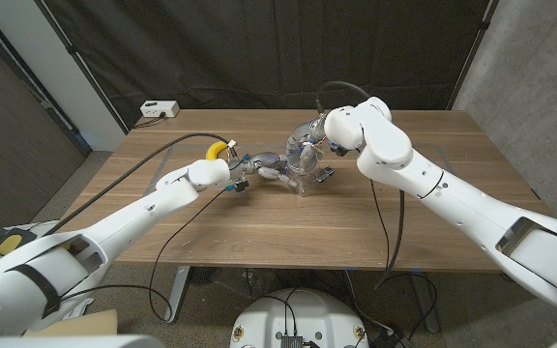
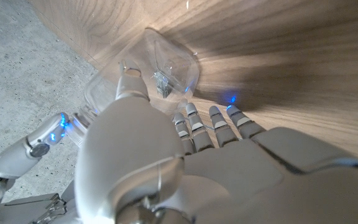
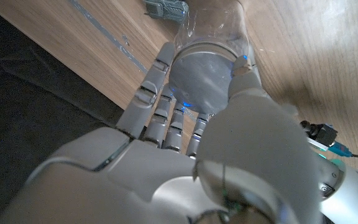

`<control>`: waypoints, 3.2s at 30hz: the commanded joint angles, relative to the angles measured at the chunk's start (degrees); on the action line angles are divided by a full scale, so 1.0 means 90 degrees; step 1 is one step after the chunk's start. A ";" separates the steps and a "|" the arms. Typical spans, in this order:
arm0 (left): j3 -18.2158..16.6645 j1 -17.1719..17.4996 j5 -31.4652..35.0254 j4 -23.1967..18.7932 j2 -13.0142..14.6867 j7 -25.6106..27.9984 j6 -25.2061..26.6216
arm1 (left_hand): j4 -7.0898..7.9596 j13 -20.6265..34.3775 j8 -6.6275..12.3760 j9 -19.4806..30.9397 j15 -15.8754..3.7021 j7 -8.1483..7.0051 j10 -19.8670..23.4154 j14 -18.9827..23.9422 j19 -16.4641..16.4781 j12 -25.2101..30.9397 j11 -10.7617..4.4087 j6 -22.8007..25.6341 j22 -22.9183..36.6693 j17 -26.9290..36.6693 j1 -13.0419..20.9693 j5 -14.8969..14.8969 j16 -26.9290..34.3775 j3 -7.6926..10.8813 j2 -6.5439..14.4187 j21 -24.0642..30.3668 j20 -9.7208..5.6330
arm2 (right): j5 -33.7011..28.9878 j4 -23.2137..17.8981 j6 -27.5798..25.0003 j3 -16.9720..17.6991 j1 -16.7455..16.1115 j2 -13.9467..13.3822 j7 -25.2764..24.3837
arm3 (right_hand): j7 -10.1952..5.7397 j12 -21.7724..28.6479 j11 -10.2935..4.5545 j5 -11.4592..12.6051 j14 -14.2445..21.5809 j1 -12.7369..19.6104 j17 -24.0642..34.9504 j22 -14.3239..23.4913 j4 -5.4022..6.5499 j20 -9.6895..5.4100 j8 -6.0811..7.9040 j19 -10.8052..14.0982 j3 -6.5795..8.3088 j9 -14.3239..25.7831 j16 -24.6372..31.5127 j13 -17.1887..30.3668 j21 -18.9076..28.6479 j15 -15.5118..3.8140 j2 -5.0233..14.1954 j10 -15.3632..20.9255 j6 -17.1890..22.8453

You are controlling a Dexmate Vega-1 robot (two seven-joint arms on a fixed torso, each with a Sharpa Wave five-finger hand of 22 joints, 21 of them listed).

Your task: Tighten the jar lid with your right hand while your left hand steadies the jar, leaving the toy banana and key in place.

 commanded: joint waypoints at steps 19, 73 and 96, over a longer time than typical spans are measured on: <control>0.0086 -0.0149 -0.0015 0.0328 -0.0150 -0.0059 -0.0089 | 0.0016 0.0049 -0.0115 0.0061 -0.0596 0.0265 -0.0025 -0.0023 -0.0103 0.0011 0.0020 0.0397 0.0019 0.0008 -0.0133 0.0038 -0.0018 0.0146 0.0122 -0.0012 0.0183 | -0.1774 0.0441 -0.3391 -0.0658 -0.0324 0.1043 0.0198 | 0.0784 0.0073 0.0422 -0.0193 0.1215 -0.0282 -0.0032 0.0011 0.0171 -0.0395 0.0071 0.0760 0.0227 0.0031 -0.0017 -0.0078 0.0021 -0.0641 0.0320 0.0617 0.0509; -0.0933 0.0856 -0.1046 -0.0855 0.0424 0.0611 -0.0592 | 0.0415 0.0121 -0.0670 0.0060 0.0180 0.0273 -0.1701 -0.1170 -0.0968 -0.0459 0.0664 -0.1486 0.0114 0.0097 -0.1358 0.0032 -0.0084 -0.0040 0.0145 -0.0188 0.0233 | 0.4730 -0.0307 0.0380 0.2347 -0.2998 -0.0065 -0.7162 | 0.0532 -0.1177 0.0554 -0.0142 -0.2616 -0.4682 -0.0365 0.0001 0.1073 0.1499 -0.0625 -0.5110 -0.0647 -0.0124 -0.0876 -0.0223 -0.0475 0.0702 0.0229 -0.1626 -0.1921; -0.2383 0.2600 -0.2650 -0.1860 0.0591 0.1513 -0.1788 | 0.1044 -0.0022 -0.0690 -0.0019 0.0571 -0.0262 -0.2964 -0.2171 -0.1961 -0.0477 0.0838 -0.2920 0.0202 0.0109 -0.2658 0.0044 -0.0084 -0.0295 0.0273 -0.0306 0.0326 | 0.7784 0.1708 0.4060 0.2853 -0.3044 -0.0046 -0.7327 | 0.0379 -0.1151 0.0441 -0.0201 -0.2313 -0.4697 -0.0362 0.0010 0.0998 0.1009 -0.0613 -0.4575 -0.0571 -0.0139 -0.0804 -0.0244 -0.0304 0.0377 0.0148 -0.1396 -0.1722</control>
